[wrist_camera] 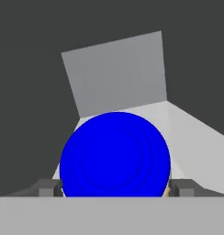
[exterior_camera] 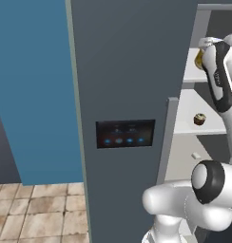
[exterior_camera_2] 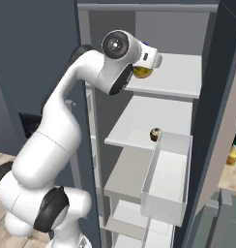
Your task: Place the mayonnaise and mustard from the counter to the top shelf of the fridge. If the existing items in the fridge are on the top shelf, move them to other shelves.
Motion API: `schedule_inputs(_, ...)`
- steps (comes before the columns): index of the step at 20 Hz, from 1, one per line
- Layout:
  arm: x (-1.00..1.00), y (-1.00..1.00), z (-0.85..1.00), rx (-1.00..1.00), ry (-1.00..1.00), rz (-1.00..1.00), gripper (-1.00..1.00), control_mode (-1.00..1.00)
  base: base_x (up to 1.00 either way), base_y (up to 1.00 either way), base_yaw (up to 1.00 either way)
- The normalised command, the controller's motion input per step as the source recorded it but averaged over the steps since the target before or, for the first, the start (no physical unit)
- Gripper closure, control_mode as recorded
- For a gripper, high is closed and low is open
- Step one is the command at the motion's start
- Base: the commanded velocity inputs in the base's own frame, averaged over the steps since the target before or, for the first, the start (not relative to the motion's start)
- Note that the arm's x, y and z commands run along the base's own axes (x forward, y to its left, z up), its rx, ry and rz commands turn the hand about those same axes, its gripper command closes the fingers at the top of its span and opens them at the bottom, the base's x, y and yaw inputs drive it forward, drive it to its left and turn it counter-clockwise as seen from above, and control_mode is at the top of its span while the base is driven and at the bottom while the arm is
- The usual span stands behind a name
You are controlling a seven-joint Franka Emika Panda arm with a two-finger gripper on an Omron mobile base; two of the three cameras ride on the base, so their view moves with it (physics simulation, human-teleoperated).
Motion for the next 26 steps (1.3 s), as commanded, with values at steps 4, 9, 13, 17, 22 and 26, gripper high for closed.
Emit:
schedule_inputs(4,0.52,-0.25,-0.23,0.00,0.12,0.01,1.00,-1.00,0.00,0.00,0.00)
schedule_inputs(9,0.38,-0.34,-0.45,-0.01,0.03,0.03,1.00,-1.00,0.00,0.00,0.00)
schedule_inputs(13,0.38,-0.27,-0.39,-0.03,0.01,0.03,1.00,-1.00,0.00,0.00,0.00)
schedule_inputs(17,0.49,-0.08,-0.25,-0.06,0.00,0.03,1.00,-1.00,0.00,0.00,0.00)
schedule_inputs(22,0.24,0.00,-0.08,-0.02,-0.03,0.00,-1.00,-1.00,0.00,0.00,0.00)
schedule_inputs(26,0.14,0.00,-0.02,0.00,-0.02,0.00,-1.00,-1.00,0.00,0.00,0.00)
